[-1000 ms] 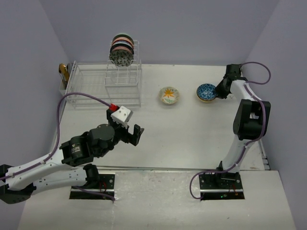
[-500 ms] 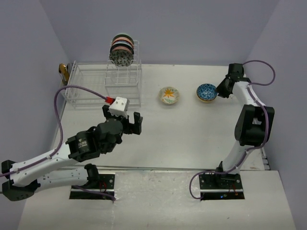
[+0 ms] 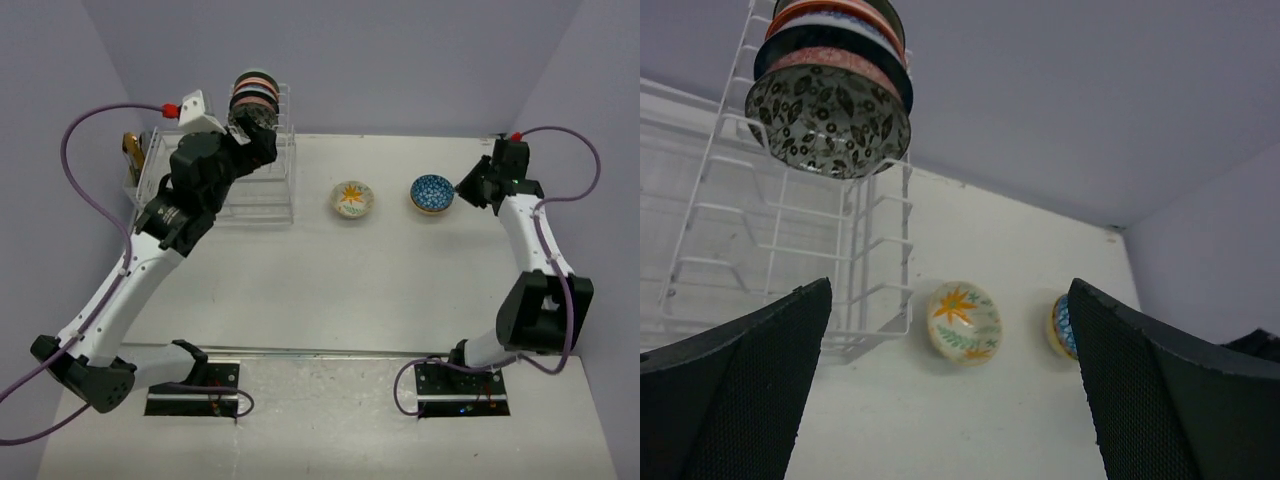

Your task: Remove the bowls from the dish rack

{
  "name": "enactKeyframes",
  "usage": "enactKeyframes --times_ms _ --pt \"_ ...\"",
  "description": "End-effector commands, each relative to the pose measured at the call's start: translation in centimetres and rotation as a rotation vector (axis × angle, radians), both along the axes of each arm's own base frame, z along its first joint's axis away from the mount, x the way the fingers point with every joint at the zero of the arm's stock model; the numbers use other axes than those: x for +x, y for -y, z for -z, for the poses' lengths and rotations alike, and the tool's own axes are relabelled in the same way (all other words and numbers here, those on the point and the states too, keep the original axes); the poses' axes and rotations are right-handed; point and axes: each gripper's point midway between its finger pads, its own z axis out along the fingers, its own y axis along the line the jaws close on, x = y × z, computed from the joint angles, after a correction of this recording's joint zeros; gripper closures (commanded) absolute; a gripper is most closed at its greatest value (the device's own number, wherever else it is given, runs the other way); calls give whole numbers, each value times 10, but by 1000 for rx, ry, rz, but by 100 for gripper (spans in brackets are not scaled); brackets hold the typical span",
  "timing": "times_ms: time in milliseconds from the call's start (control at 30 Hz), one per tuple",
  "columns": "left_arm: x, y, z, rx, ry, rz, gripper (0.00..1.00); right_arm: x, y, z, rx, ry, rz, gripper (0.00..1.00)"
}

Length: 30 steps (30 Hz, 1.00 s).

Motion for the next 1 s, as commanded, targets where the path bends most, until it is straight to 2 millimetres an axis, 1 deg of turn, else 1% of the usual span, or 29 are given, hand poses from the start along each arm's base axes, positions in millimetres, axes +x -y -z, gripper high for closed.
enactKeyframes --times_ms 0,33,67,100,133,167,200,233,267,300,333,367,400,433,467,533,600,633,667,700,767,800,833,867,900,933,967 --pt "24 10 -54 -317 94 117 0 -22 -29 -88 54 265 -137 73" --pt "30 9 -55 -362 92 111 0 -29 -34 -97 64 296 -157 72" --pt "37 9 -61 -453 98 102 0 -39 -41 -117 69 349 -186 71" --pt "48 4 -53 -482 88 76 0 -47 -45 -122 76 355 -201 70" --pt "53 3 -53 -520 94 64 0 -53 -48 -128 79 370 -219 67" --pt "58 3 -63 -587 136 59 0 -60 -55 -133 94 384 -252 66" --pt "65 1 -60 -618 154 41 0 -69 -59 -143 95 416 -274 65" --pt "68 0 -64 -649 171 32 0 -74 -63 -146 99 428 -291 64" --pt "72 0 -68 -694 186 26 0 -79 -65 -145 106 431 -303 64" --pt "82 -2 -62 -709 180 -3 0 -88 -72 -154 114 464 -337 64" --pt "86 -3 -62 -734 181 -20 0 -93 -75 -151 126 462 -350 64" --pt "91 -3 -59 -790 171 -35 0 -96 -78 -152 133 472 -363 64" --pt "99 -7 -50 -813 158 -79 0 -104 -85 -158 149 495 -397 64" --pt "103 -8 -42 -841 139 -101 0 -107 -88 -155 162 490 -408 64" --pt "110 -8 -32 -886 112 -125 0 -111 -90 -156 166 496 -419 64" --pt "117 -12 -21 -926 92 -175 0 -119 -94 -162 169 525 -437 63" --pt "126 -17 -5 -970 72 -232 0 -125 -96 -166 170 538 -452 63" --pt "129 -19 -1 -980 72 -254 0 -130 -99 -170 169 552 -466 63" --pt "132 -21 -4 -992 88 -262 0 -133 -100 -174 168 561 -473 63" --pt "139 -24 1 -986 87 -281 0 -136 -101 -175 169 566 -481 62" --pt "151 -29 4 -988 94 -294 1 -144 -105 -182 174 591 -504 62" --pt "155 -29 6 -989 92 -284 2 -149 -108 -183 179 596 -515 62" --pt "159 -30 8 -988 91 -289 3 -153 -111 -185 186 604 -533 62" --pt "166 -32 15 -983 81 -301 5 -161 -113 -190 185 627 -540 61" --pt "169 -32 19 -981 74 -303 6 -164 -114 -191 192 640 -543 60" --pt "174 -33 27 -982 64 -307 9 -171 -117 -196 192 664 -553 60" --pt "177 -33 28 -985 64 -303 11 -174 -118 -199 192 673 -557 60"
